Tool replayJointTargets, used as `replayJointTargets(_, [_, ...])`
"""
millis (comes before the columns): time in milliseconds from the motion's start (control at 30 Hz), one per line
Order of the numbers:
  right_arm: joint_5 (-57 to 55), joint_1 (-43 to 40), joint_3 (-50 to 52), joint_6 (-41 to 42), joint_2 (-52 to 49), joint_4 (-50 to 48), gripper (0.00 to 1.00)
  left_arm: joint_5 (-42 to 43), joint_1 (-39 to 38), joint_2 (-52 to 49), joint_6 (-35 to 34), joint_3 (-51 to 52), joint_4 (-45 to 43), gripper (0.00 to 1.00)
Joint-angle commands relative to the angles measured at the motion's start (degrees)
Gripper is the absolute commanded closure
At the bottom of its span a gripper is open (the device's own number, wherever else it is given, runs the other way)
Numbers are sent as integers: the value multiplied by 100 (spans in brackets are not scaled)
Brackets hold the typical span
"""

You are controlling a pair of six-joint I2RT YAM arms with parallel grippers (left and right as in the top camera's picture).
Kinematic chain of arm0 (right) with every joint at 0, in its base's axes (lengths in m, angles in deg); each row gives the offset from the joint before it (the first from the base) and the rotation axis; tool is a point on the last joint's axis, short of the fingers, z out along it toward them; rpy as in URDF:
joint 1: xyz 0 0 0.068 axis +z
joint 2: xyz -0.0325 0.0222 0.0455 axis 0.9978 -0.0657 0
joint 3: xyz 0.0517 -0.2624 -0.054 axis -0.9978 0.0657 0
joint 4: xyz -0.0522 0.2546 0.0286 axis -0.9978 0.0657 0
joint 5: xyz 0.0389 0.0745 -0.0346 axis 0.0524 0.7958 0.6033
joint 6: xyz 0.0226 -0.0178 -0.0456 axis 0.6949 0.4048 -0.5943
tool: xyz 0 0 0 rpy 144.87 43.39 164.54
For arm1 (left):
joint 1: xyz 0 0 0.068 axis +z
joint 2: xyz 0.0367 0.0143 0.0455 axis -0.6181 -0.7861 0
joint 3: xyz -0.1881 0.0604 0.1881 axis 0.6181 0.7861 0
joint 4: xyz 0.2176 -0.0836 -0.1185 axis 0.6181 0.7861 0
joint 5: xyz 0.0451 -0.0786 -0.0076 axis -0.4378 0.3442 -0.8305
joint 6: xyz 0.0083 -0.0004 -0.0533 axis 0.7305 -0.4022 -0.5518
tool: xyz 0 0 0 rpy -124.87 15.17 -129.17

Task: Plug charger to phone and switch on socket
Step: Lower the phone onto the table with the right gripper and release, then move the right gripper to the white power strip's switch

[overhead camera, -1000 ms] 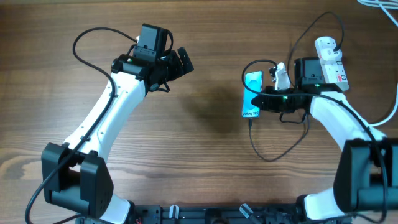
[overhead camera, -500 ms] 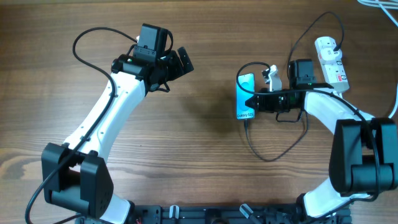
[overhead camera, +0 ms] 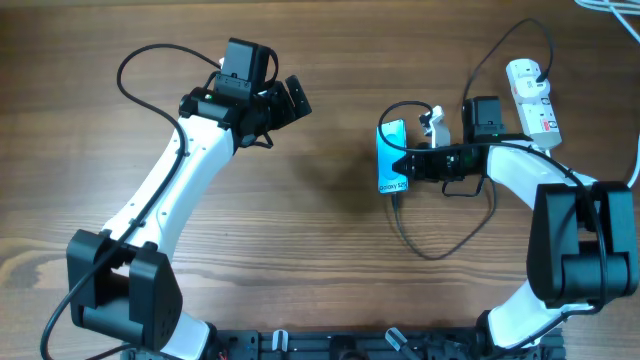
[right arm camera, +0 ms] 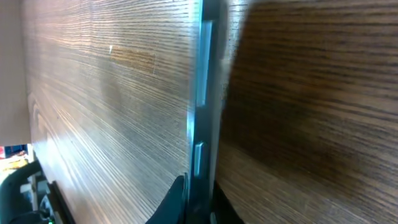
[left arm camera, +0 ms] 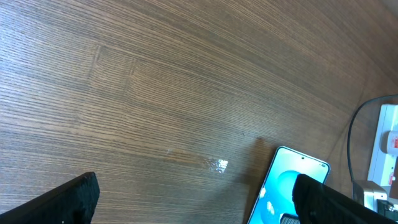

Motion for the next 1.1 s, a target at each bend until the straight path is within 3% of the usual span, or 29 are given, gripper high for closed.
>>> replayJointTargets(0, [103,13,-85,-103,-127,13,84,-98,37,87,31,-4,2,0])
replayJointTargets(133, [101,13,-85,-98,-127,31,81,-98,37,87,28,-4,2,0])
replayJointTargets(200, [76,13,-85,-7,-127,26,69,-98,37,87,28,-4,2,0])
replayJointTargets(433, [-157,13,-85,201,-127,37,66,-98,37,87,31,-4,2,0])
replayJointTargets(600, [-188,13,-175,243,-85,232,54,-98,37,87,31,-4,2,0])
replayJointTargets(667, [-396,13,-409,238,13,614,48,-98,37,87,31,-4,2,0])
replayJointTargets(900, [-1204,13,-1473,236,424,2157,43,-98,37,87,28,-4,2,0])
replayJointTargets(1067, [-2682,13,-2651,214,496,3845,21,-98,37,87,31,-4,2,0])
